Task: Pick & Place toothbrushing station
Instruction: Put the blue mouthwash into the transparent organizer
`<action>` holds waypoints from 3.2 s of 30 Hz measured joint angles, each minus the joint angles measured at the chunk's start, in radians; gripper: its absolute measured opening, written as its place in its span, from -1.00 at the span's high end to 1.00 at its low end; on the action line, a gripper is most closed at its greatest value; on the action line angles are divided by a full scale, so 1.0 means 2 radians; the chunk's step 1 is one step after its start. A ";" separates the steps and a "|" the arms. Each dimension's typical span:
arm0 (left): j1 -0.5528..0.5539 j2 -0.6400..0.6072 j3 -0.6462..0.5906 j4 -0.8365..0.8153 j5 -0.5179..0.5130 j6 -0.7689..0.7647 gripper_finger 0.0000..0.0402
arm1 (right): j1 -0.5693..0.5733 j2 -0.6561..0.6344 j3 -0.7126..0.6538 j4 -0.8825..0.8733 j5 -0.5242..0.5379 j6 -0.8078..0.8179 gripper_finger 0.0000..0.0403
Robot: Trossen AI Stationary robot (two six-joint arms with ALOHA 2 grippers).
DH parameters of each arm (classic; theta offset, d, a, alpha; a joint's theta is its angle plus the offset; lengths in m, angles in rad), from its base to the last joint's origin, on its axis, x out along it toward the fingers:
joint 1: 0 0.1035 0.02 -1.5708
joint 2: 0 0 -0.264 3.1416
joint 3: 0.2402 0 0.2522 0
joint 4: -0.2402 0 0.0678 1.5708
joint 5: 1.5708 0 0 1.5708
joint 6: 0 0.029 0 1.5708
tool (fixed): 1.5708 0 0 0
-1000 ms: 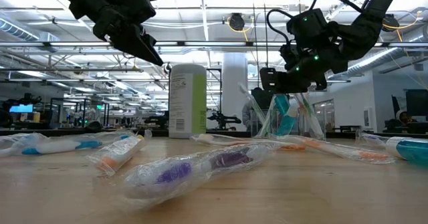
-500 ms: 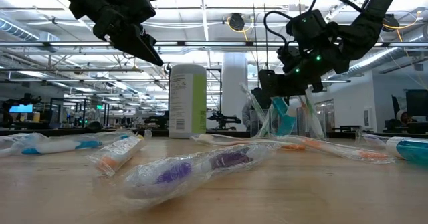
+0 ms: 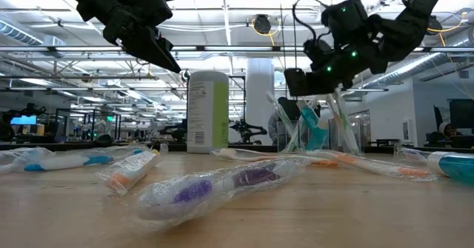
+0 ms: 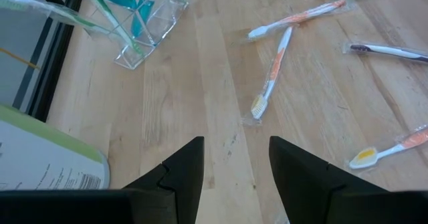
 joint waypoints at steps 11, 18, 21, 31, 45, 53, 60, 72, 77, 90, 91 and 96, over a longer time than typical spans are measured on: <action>0.000 0.000 0.000 0.003 0.000 0.003 0.13 | 0.003 -0.090 0.014 0.000 -0.144 -0.122 0.09; 0.000 0.000 0.000 0.031 0.000 0.004 0.13 | -0.051 -0.092 0.159 -0.359 -0.210 -0.058 -0.02; 0.000 0.000 0.000 0.034 0.000 0.004 0.13 | -0.069 -0.071 0.209 -0.452 -0.213 -0.028 -0.02; 0.000 0.000 0.000 0.032 0.000 0.002 0.13 | -0.107 -0.011 0.239 -0.508 -0.251 0.001 0.00; 0.000 0.000 0.000 0.027 0.000 0.000 0.13 | -0.102 -0.006 0.238 -0.578 -0.249 0.052 0.17; 0.000 0.000 0.000 0.027 0.000 0.000 0.13 | -0.103 -0.006 0.237 -0.574 -0.249 0.049 0.58; 0.000 0.000 0.000 0.023 0.000 -0.002 0.13 | -0.089 -0.027 0.236 -0.573 -0.245 0.056 0.54; 0.000 0.000 0.000 0.012 0.000 -0.009 0.13 | 0.005 -0.050 0.165 -0.462 -0.059 0.083 0.54; 0.000 0.000 0.000 0.012 0.000 -0.009 0.13 | 0.014 -0.049 0.088 -0.333 -0.028 0.075 0.52; 0.000 0.000 0.000 0.014 0.000 -0.009 0.13 | -0.003 -0.050 0.023 -0.280 -0.073 0.101 0.53; 0.000 0.000 0.000 0.013 0.000 -0.009 0.13 | -0.002 -0.050 0.023 -0.279 -0.070 0.101 0.53; 0.000 0.000 0.000 0.013 0.000 -0.009 0.13 | -0.014 -0.050 0.023 -0.278 -0.079 0.113 0.51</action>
